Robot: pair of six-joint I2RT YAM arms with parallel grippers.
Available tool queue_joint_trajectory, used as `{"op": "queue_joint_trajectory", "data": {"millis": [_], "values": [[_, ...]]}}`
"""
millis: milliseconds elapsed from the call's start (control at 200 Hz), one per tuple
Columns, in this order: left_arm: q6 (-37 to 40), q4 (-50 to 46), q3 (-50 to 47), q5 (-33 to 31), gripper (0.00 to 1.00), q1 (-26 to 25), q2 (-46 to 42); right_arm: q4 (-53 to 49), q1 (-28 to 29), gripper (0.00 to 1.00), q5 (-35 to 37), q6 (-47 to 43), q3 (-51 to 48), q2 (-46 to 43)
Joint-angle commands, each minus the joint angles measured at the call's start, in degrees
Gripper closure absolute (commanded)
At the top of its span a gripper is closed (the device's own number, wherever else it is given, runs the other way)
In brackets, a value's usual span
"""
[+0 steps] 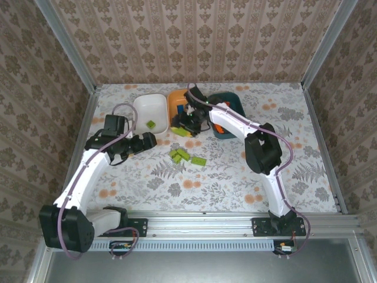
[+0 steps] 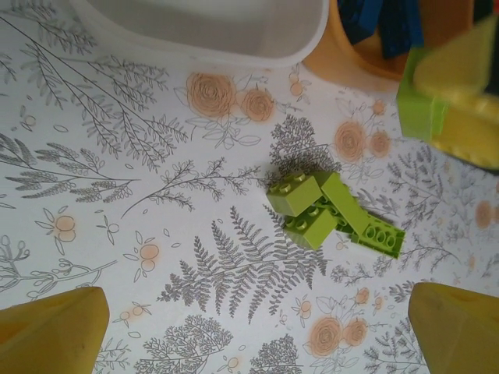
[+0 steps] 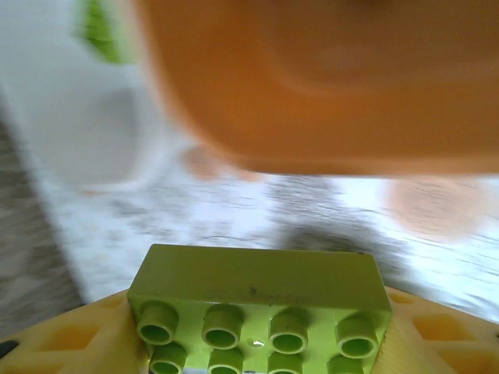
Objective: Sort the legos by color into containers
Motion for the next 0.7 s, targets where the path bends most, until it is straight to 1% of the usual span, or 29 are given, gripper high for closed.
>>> {"op": "queue_joint_trajectory", "data": {"millis": [0,130,250,375,545,695], "values": [[0.8,-1.6,0.9,0.1,0.00,1.0,-3.3,8.9,0.5,0.53,-9.4,7.2,9.0,5.8],[1.1,-2.2,1.0,0.0,0.00,2.0,-5.5,4.7,0.9,0.54,-9.9,9.5,22.5,14.4],[1.2,-2.9,0.8,-0.1,0.00,2.3,-6.3,3.3,0.9,0.54,-9.5,11.9,30.5,20.7],[1.8,-3.8,0.7,-0.5,0.00,2.4,-6.8,5.2,0.9,0.52,-9.2,14.9,33.0,24.7],[3.1,-5.0,1.2,-1.3,0.00,2.5,-6.8,6.6,0.9,0.39,-9.1,16.6,34.8,27.1],[3.3,-4.8,1.6,-1.5,0.00,2.5,-6.1,7.1,0.8,0.34,-9.4,16.9,35.8,27.2]]}}
